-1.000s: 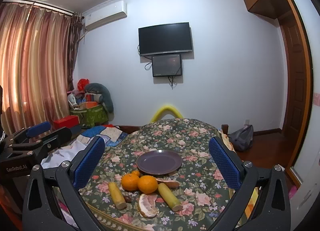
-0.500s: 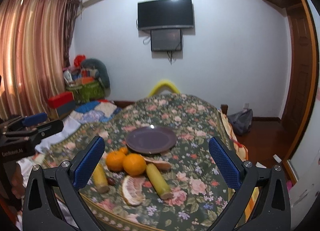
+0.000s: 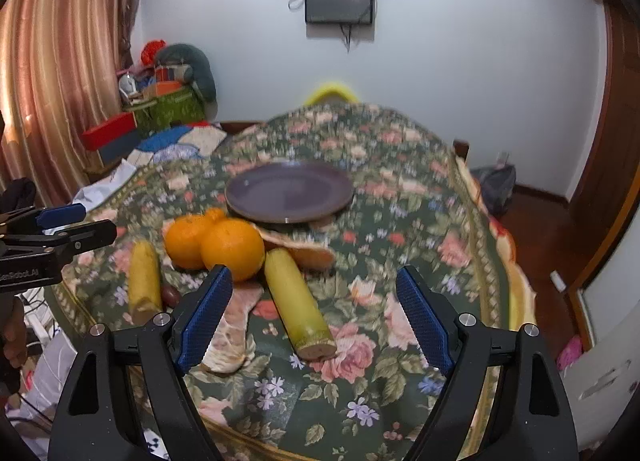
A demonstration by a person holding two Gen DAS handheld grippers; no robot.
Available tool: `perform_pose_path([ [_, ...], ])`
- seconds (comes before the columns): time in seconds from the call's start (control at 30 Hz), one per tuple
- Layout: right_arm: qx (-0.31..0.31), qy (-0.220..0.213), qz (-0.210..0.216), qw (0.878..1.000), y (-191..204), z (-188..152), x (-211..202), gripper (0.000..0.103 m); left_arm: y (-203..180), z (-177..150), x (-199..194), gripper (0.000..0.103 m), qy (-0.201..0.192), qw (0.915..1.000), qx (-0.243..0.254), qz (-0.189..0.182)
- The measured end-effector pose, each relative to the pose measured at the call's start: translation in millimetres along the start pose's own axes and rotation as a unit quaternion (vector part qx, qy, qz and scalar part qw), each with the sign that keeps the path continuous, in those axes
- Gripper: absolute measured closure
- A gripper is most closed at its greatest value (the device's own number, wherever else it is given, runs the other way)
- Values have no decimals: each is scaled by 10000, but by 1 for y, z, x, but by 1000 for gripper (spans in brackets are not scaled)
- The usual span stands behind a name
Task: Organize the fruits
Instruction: 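Lower both tools and grasp the two yellow cylinders, one in each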
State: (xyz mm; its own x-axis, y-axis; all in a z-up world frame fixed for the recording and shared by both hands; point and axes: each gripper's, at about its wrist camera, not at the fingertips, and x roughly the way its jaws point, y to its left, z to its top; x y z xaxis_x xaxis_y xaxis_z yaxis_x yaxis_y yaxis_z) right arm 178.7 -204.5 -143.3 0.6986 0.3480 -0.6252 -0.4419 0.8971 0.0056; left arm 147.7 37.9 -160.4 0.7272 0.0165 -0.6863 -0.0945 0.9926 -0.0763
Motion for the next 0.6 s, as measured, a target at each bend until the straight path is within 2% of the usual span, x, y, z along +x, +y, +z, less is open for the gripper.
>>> perform_pose_path([
  [0.2,119,398,157,9990,-8,-12,31,21,-8,-15,35,22,587,9981,148,-123],
  [0.33,217,707,373,9966,-11,-20,52,23,-12,-25,52,22,792,9966,225,-24],
  [0.43,324,880,447,9946,-12,-25,65,29,-10,-28,61,21,898,9958,198,25],
  [0.5,414,1008,517,9927,-14,-28,73,36,-5,-29,64,14,927,9957,88,-10],
  [0.6,492,1110,520,9912,-16,-30,82,41,-2,-31,65,11,923,9957,28,-47],
])
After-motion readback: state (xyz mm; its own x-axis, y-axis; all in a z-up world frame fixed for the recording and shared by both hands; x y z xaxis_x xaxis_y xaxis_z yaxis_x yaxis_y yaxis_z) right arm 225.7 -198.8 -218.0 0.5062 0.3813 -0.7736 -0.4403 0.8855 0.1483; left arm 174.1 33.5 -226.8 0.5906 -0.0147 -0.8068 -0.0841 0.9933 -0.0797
